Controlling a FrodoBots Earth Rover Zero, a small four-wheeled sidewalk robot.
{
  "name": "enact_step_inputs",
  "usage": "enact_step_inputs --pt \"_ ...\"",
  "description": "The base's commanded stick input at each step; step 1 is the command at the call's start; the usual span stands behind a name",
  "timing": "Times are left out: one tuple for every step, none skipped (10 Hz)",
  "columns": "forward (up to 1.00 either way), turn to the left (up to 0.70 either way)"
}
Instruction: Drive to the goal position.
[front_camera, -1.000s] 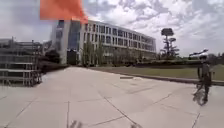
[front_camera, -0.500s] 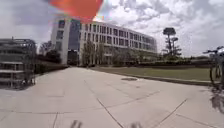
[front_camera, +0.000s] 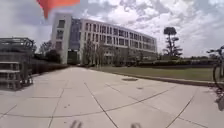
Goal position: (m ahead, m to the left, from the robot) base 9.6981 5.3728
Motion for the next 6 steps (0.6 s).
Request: enact_step_inputs --pt "0.08 0.03" --pt "0.08 0.03" --pt "0.08 0.03" --pt "0.08 0.03" --pt "0.08 0.03" --pt "0.08 0.03"
